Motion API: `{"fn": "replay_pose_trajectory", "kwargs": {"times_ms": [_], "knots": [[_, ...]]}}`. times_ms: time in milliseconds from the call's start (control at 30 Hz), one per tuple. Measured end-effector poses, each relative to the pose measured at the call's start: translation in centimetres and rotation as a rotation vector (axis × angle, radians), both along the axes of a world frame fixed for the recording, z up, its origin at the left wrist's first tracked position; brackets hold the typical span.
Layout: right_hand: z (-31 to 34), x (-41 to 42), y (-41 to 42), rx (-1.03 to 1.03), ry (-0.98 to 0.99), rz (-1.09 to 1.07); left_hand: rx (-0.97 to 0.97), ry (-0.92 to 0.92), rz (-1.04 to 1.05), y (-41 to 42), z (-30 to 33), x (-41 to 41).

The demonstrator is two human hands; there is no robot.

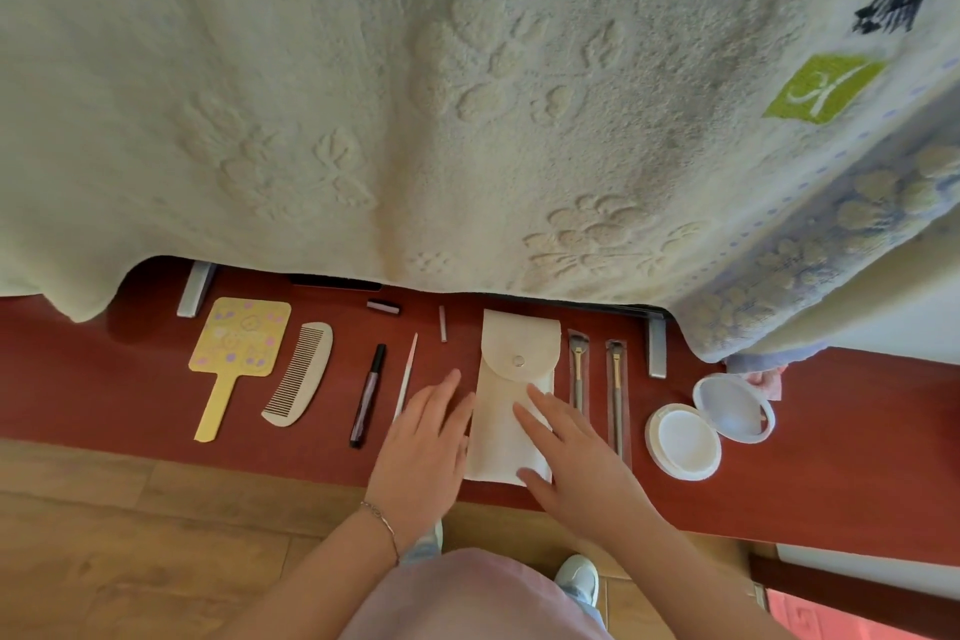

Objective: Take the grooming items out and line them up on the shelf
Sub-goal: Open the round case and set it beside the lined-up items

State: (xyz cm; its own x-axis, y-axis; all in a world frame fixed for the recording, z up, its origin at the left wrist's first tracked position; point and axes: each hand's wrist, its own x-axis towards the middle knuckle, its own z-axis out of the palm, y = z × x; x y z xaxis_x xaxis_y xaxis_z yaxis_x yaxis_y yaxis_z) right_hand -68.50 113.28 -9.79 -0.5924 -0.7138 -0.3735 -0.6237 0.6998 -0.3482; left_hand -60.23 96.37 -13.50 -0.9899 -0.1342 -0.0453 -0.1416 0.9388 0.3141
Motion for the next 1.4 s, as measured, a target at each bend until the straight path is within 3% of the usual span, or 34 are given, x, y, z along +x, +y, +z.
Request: {"fn": "replay_pose_trajectory", "kwargs": {"times_ms": [233,367,667,900,1400], "knots": [[0.2,-3.6,-7.1,-0.273,0.332,0.057,-0.176,-0.134,0.134,-3.8,0.6,0.3],[-0.9,-5.7,-11.0,-0.184,0.368,0.105,-0.096,-0.188,0.132,-4.1,0.2,0.9],[-2.5,-7.5,-13.2,0.024,0.322,0.286,0.056,-0.193,0.117,-4.0,-0.3,1.5],[-2.5,-8.2,-13.9,0.120,0.349,0.260,0.110,-0.159,0.076,-3.3,-0.8,2.0],[-4.7,-8.2,-13.4,-0.053,0.349,0.275,0.141,-0.137,0.028,-2.6,-0.7,2.4]]}}
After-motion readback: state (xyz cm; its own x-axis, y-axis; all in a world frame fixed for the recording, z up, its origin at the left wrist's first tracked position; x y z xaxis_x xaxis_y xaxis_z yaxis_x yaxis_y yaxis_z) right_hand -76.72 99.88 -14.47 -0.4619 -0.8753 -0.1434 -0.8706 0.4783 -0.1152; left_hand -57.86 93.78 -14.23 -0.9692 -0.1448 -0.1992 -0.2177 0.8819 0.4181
